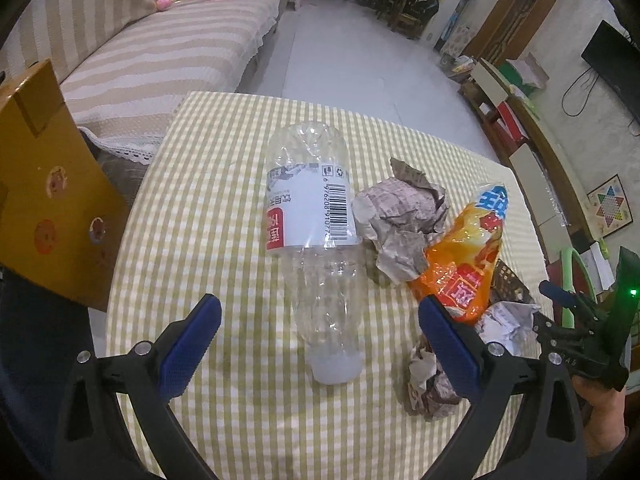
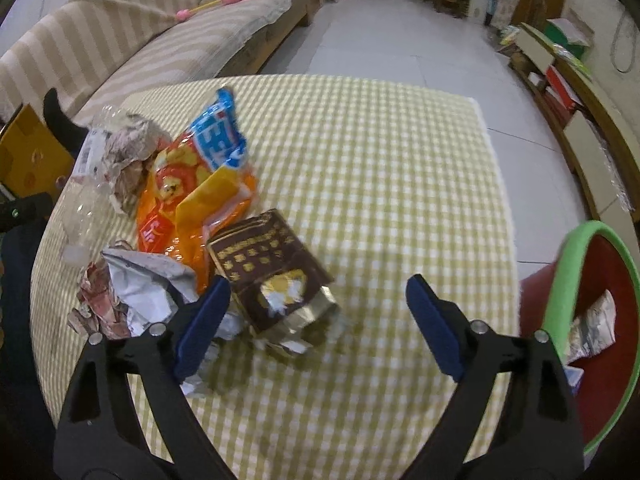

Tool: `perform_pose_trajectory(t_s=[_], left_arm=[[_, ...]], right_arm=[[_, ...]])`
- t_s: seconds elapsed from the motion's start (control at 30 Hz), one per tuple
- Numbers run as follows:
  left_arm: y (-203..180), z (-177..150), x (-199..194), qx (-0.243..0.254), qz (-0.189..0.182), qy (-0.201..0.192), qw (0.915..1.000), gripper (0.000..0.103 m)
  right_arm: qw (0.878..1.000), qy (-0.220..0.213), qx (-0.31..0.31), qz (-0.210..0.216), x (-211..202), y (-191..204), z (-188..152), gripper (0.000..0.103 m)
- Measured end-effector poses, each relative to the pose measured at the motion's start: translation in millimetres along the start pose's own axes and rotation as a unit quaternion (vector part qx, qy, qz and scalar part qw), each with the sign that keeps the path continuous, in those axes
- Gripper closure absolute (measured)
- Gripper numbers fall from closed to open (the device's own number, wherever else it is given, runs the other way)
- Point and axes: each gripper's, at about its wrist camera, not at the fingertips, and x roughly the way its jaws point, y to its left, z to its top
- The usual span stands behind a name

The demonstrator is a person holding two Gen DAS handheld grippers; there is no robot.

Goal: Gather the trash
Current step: 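Move both tools back over the table toward the bottle and brown packet, then grasp the clear plastic bottle with the left tool while the right tool grasps the brown packet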

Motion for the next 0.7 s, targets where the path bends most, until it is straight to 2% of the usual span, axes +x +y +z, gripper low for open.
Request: perform_pose_trajectory(t_s=[0.13,0.43,0.6,0.7], left_arm=[[1,2,7,-0.004,0.002,0.002,1.0,0.008],[0,4,23,-0.008,0.016,0.011,0.9998,0.008],[-3,3,34,-0.007,0.024,0.018,0.9995,0.009],[1,7,38,-0.011,0.033,0.013,0.9993,0.011]], right_arm=[[1.0,0.003,-0.008,0.001,7,5,5,0.018],[1.0,0.007,-0.027,0.006,11,16,14,0.03],[0.999,0.008,-0.041,0.009,11,15,19,0.03],[0.999,0.003,-0.048,-0.005,8,11,17,0.031]])
